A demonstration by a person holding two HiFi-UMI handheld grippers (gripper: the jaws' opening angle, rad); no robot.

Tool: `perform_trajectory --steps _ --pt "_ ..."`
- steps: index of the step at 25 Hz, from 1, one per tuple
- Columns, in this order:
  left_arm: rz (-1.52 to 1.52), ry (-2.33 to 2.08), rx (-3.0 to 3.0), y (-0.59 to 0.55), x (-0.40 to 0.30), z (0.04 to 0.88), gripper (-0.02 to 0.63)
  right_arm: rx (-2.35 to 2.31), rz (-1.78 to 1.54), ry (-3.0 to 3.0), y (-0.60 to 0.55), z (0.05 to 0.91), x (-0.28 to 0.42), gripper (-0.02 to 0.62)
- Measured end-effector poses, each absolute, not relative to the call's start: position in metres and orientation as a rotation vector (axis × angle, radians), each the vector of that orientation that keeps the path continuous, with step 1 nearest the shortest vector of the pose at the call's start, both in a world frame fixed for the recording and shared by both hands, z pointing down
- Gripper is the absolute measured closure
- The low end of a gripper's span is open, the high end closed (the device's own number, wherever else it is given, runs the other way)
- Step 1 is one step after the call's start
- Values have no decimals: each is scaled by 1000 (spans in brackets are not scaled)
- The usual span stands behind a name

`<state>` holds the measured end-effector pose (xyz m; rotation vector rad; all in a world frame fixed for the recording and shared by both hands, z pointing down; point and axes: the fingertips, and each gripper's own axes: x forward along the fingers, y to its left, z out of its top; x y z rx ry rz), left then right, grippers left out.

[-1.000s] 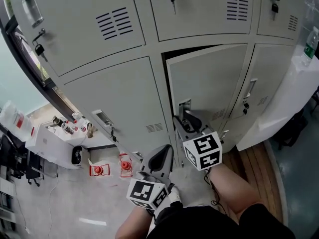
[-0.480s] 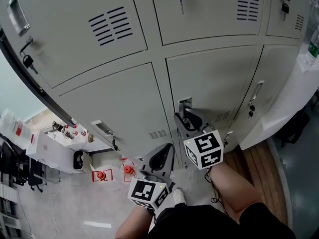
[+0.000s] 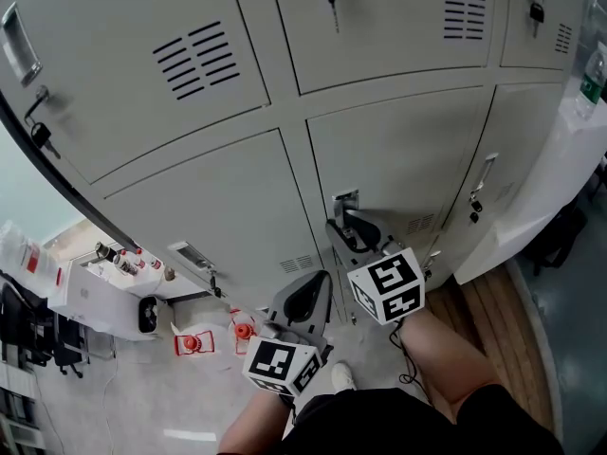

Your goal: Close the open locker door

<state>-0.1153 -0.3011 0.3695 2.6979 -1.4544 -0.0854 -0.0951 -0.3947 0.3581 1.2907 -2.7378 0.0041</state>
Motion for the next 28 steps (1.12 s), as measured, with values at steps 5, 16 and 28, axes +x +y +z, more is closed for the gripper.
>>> perform_trajectory --steps 5,16,28 --pt "-81 -1430 2713 -304 -107 369 589 1275 -45 -2725 -394 359 -92 431" --pt "-84 -1407 2720 -305 -93 368 589 1291 -43 -2739 -388 361 -70 437" --pt "-105 -1428 2712 -281 -69 361 589 1347 -33 -2734 -362 351 -22 442"
